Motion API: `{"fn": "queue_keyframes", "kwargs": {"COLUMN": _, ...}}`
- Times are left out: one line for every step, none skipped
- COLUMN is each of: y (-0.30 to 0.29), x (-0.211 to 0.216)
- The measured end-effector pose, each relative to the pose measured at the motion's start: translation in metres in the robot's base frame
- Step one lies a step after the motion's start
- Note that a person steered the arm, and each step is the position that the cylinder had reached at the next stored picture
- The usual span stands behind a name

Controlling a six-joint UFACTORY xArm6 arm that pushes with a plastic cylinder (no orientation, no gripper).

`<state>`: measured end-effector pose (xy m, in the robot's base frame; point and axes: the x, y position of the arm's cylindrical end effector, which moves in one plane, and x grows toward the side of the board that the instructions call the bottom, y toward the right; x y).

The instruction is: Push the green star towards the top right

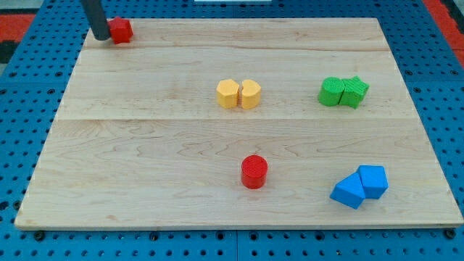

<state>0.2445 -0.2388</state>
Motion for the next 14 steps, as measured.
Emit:
{"fn": "queue_keyframes", "kwargs": {"y": 0.009, "x": 0.045}}
{"fn": "queue_keyframes", "kwargs": {"y": 0.049, "x": 0.057}}
{"fn": "queue_keyframes", "kwargs": {"y": 0.063, "x": 0.057}}
{"fn": "queue_keyframes", "kwargs": {"y": 0.070, "x": 0.057}}
{"fn": "queue_keyframes", "kwargs": {"y": 0.076, "x": 0.057}}
{"fn": "queue_keyframes", "kwargs": {"y": 0.078, "x": 0.057}}
{"fn": "queue_keyframes", "kwargs": {"y": 0.095, "x": 0.057}}
{"fn": "queue_keyframes", "kwargs": {"y": 0.187, "x": 0.057}}
{"fn": "queue_keyframes", "kwargs": {"y": 0.317, "x": 0.057}}
{"fn": "queue_keyframes", "kwargs": {"y": 0.435, "x": 0.071}}
{"fn": "queue_keyframes", "kwargs": {"y": 0.504, "x": 0.119}}
{"fn": "queue_keyframes", "kwargs": {"y": 0.517, "x": 0.174}}
{"fn": "queue_keyframes", "kwargs": {"y": 0.452, "x": 0.170}}
{"fn": "queue_keyframes", "kwargs": {"y": 0.388, "x": 0.132}}
